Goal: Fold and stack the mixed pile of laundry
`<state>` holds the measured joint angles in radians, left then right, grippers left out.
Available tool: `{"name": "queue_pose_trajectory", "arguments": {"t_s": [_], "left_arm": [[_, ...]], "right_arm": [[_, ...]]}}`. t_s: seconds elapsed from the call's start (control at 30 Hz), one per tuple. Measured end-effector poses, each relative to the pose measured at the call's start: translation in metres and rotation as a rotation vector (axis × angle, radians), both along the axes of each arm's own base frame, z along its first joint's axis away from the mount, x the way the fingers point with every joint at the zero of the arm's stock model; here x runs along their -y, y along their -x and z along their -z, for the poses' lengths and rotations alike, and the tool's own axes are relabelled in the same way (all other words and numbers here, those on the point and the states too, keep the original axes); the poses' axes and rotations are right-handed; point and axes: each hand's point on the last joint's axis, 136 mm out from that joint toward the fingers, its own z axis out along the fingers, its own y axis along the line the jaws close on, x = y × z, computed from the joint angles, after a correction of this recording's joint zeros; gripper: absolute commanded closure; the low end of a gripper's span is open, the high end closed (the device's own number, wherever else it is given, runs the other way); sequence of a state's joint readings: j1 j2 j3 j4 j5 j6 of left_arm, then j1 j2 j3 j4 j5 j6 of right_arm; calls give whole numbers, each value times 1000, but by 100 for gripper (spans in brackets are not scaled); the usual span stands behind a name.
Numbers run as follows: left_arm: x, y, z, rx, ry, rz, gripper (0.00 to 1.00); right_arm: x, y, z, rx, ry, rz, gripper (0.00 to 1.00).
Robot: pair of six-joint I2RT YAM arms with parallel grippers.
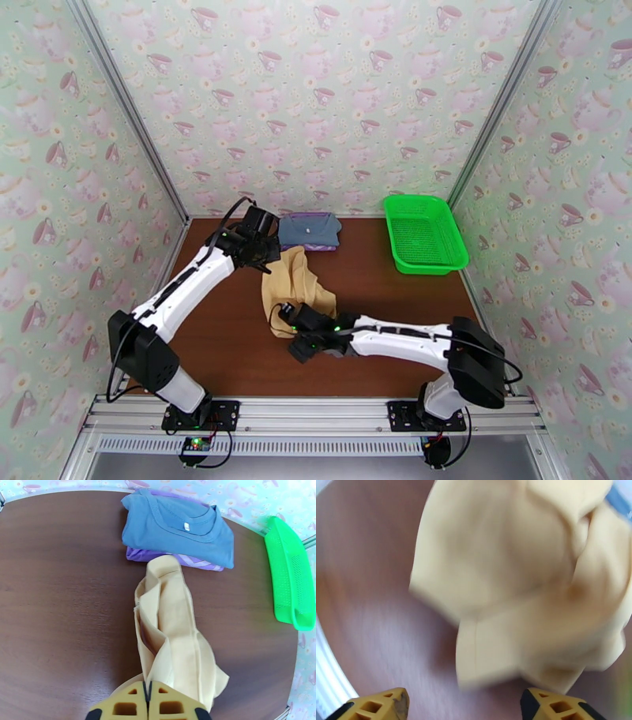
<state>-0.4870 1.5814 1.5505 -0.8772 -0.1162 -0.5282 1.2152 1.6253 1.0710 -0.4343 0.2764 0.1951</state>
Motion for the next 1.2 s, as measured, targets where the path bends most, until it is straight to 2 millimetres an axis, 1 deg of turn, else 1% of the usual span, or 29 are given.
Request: {"name": "queue_pose_trajectory", "arguments": {"t_s": [0.07,0.13,0.23,0.37,0.43,0.5,0.57,0.63,0.73,0.83,0.9,1.07,1.2], "left_arm": [[2,8,-11,23,37,-5,100],[7,18,-27,63,88,-1,100],[17,31,-55,130,166,13,100],[25,44,-80,200,246,25,100],[25,48,-87,220,272,23,100],[24,50,-92,234,291,18,100],[23,51,-95,244,300,17,100],[23,52,-99,253,306,17,100],[23,52,-104,264,309,20,100],[23,52,-115,284,316,26,100],[25,50,-127,308,324,32,100],[26,42,-146,352,315,38,100],[26,37,-152,371,298,36,100]], "right_arm": [[-20,2,-8,77,-27,34,11],[-40,2,-16,142,-59,86,9],[-61,-2,-29,208,-122,178,7],[-66,-25,-42,300,-155,342,7],[-67,-36,-46,354,-142,425,6],[-66,-46,-49,406,-119,494,8],[-58,-52,-50,445,-92,541,10],[-47,-54,-48,470,-64,570,13],[-25,-53,-44,486,-42,610,17],[5,-47,-39,484,-4,627,23],[23,-43,-38,475,8,633,26],[54,-31,-35,427,10,627,34],[73,-22,-29,374,-20,607,42]]}}
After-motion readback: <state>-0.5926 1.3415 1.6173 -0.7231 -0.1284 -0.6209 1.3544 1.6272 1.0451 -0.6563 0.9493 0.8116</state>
